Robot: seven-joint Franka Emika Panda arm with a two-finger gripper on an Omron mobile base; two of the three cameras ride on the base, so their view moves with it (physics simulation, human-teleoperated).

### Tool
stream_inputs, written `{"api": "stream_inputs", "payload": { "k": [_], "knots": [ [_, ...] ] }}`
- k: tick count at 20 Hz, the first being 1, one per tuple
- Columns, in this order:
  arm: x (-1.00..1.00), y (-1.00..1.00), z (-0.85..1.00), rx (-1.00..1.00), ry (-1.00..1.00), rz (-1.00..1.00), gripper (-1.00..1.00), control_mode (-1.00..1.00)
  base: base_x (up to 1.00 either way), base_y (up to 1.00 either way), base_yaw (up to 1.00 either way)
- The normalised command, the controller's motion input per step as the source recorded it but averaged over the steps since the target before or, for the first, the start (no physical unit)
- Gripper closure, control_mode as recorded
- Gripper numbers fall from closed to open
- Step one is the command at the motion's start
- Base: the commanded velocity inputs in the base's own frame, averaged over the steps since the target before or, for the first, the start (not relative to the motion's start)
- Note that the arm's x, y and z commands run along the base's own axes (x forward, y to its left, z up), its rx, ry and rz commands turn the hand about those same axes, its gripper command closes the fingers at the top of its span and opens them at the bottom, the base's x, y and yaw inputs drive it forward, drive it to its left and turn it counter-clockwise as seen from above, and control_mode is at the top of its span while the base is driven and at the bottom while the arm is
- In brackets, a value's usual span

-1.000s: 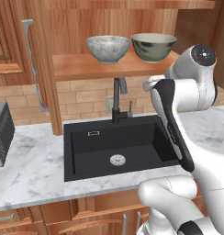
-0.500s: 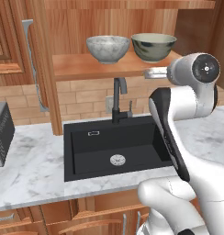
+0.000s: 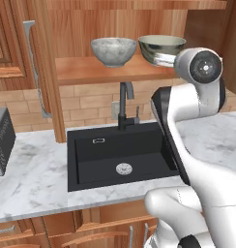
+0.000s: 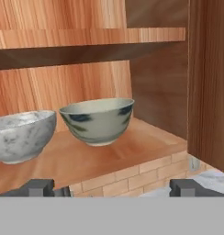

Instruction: Pick up the bowls from the cabinet and place each bowl in front of a stool on the dining counter.

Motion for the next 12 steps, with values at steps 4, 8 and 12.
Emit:
{"api": "stream_inputs", "payload": {
  "k": [4,8,12],
  "knots": [
    [0.00,-0.14,0.27,0.25,0.00,0.00,-1.00,-1.00,0.00,0.00,0.00],
    [0.00,-0.07,0.14,0.23,0.00,0.00,-1.00,-1.00,0.00,0.00,0.00],
    [0.00,0.00,0.00,0.18,0.01,0.00,-1.00,-1.00,0.00,0.00,0.00]
  ]
}}
